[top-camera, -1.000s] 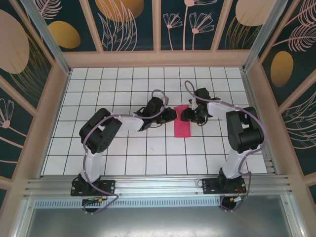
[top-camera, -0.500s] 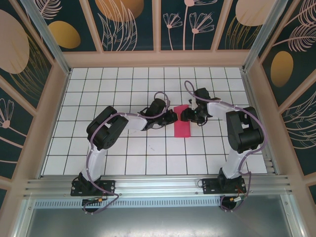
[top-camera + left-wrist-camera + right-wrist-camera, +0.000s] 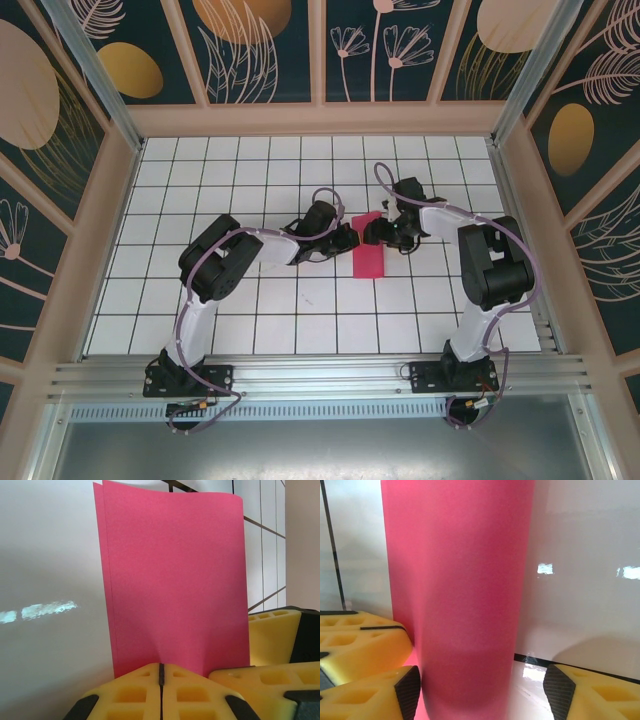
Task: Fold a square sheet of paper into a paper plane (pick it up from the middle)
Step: Hold the square sheet of paper at the center of the table, then fold the square sheet of paper in half at the center of the table.
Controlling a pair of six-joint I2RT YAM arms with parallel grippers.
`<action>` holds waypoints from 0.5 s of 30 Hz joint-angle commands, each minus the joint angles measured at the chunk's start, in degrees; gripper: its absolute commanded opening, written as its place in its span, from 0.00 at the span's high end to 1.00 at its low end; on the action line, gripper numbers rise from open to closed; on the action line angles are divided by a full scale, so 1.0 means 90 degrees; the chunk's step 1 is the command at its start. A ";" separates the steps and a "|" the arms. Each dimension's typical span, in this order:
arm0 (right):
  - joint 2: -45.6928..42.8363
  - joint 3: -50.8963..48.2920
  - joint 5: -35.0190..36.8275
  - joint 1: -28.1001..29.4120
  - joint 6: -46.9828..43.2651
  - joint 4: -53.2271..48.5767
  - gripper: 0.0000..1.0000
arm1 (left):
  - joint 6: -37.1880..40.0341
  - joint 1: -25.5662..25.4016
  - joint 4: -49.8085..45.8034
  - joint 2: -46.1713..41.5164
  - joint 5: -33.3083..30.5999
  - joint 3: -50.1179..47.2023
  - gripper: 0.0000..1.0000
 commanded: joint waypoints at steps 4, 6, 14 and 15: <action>-0.0639 0.0097 -0.0011 -0.0158 0.0225 -0.0054 0.21 | 0.0277 -0.0037 -0.0573 0.0316 -0.0083 0.0070 0.92; -0.0841 0.0047 -0.0118 -0.0223 0.0270 -0.0042 0.20 | 0.0297 -0.0036 -0.0595 0.0306 -0.0096 0.0077 0.92; -0.1193 -0.0353 -0.1647 -0.0282 0.0508 0.0649 0.45 | 0.0357 -0.0037 -0.0613 0.0321 -0.0063 0.0071 0.92; -0.1146 -0.0387 -0.1804 -0.0283 0.0527 0.0716 0.49 | 0.0361 -0.0033 -0.0613 0.0323 -0.0062 0.0071 0.92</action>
